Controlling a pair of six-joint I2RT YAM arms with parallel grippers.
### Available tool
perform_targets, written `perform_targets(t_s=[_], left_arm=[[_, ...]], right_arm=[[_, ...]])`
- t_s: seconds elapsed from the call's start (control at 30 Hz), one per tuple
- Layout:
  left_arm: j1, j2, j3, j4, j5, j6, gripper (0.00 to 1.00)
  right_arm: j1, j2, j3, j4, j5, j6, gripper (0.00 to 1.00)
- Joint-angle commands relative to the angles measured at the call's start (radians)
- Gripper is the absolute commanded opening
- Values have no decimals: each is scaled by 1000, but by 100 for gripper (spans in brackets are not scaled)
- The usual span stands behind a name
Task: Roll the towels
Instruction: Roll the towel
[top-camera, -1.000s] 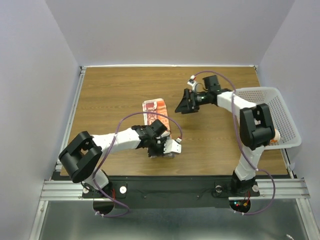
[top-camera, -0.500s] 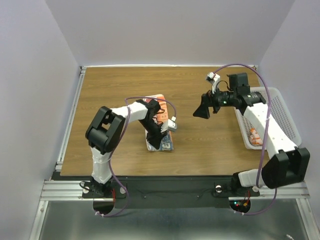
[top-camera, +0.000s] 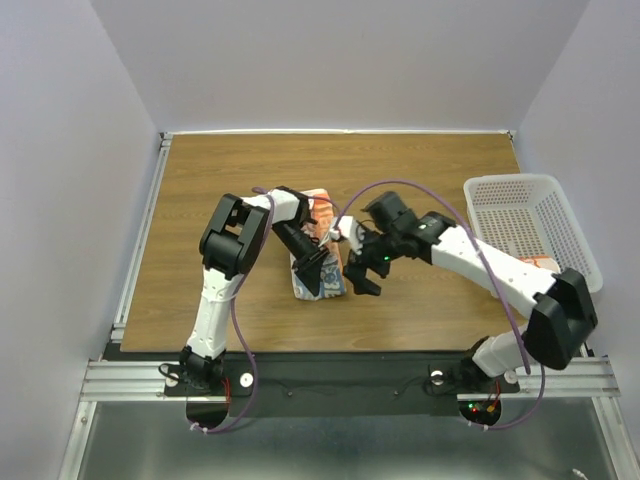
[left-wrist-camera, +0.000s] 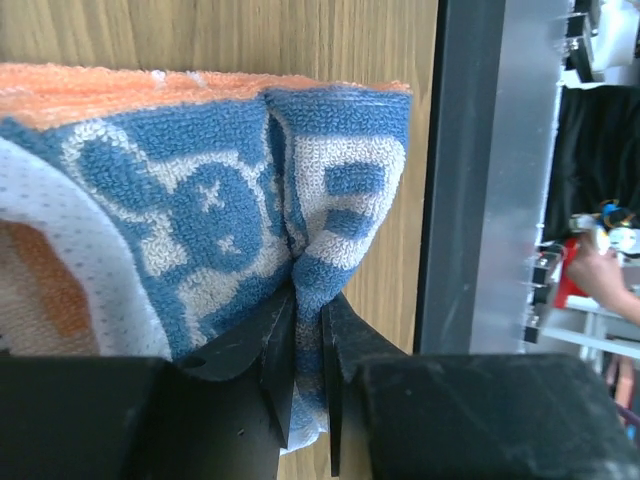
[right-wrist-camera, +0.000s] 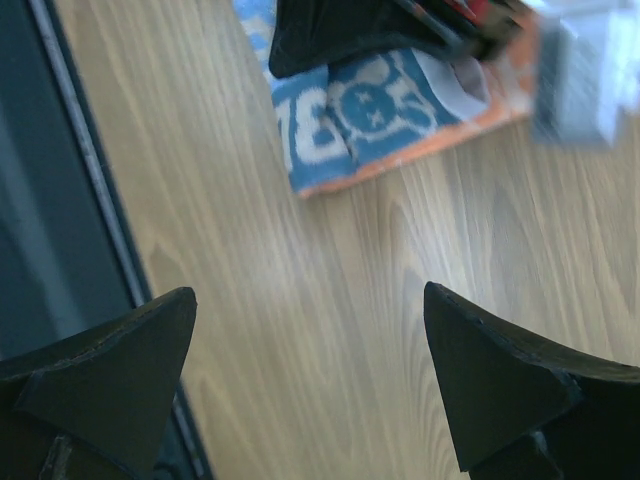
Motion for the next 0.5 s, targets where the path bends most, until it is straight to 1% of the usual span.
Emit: perform_targets(t_s=[0.0, 0.03, 0.1, 0.13, 0.2, 0.37, 0.47], left_arm=[[6, 56, 50, 67, -106, 48, 27], [6, 61, 56, 67, -109, 44, 27], [6, 72, 61, 67, -115, 42, 27], [6, 75, 62, 67, -117, 42, 27], [8, 81, 70, 67, -115, 42, 28], [9, 86, 82, 67, -114, 39, 29], [13, 81, 79, 67, -112, 41, 29]], right_arm=[[116, 61, -13, 196, 183, -7, 100], [167, 75, -22, 255, 229, -10, 100], [208, 113, -54, 318, 269, -17, 98], [242, 127, -63, 376, 289, -17, 97], [274, 176, -61, 429, 312, -15, 96], [307, 260, -13, 461, 350, -20, 95], [308, 303, -13, 461, 357, -37, 94]])
